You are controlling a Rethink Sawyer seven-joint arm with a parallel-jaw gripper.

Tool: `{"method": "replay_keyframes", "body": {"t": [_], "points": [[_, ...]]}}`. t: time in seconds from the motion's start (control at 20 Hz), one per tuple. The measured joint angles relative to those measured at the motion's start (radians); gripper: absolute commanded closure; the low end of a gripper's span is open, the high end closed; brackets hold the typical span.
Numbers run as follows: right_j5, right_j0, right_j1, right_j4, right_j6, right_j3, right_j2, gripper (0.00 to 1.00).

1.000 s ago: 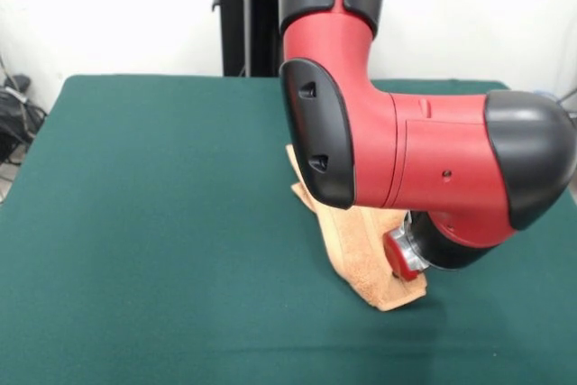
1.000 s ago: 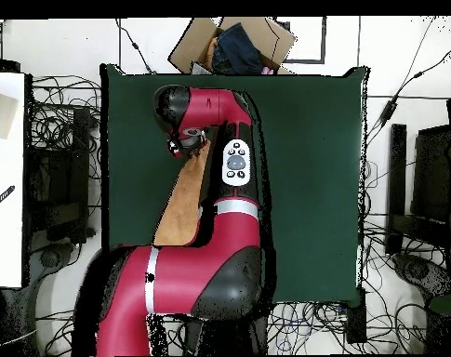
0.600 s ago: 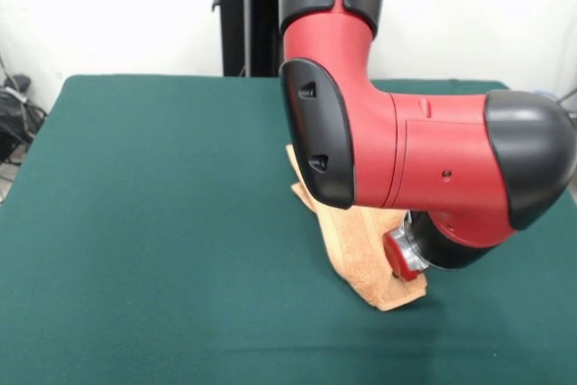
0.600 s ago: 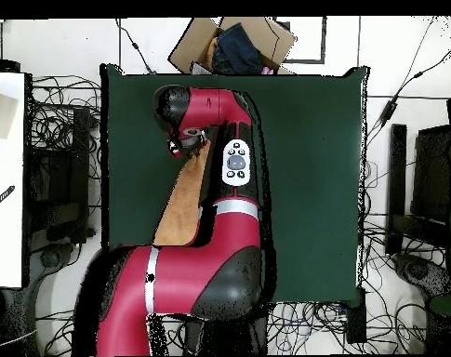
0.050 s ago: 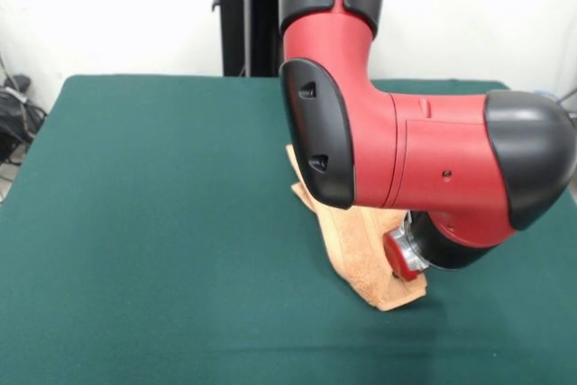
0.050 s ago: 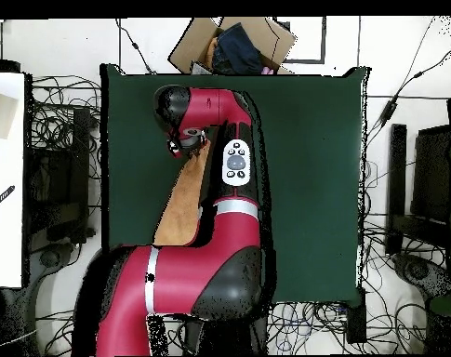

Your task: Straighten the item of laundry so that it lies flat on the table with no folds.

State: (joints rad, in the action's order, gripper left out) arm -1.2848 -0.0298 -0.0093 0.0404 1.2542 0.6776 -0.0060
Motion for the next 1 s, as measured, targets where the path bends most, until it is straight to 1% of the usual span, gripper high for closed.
{"method": "replay_keyframes", "body": {"t": [0.05,0.1,0.55,1.0], "points": [[0.002,0.0,0.0,0.0,0.0,0.0,0.0,1.0],[0.003,0.0,0.0,0.0,0.0,0.0,0.0,0.0],[0.048,0.001,-0.004,0.0,0.0,0.007,0.0,0.0],[0.049,0.001,-0.004,0.0,0.0,0.007,0.0,0.0]]}}
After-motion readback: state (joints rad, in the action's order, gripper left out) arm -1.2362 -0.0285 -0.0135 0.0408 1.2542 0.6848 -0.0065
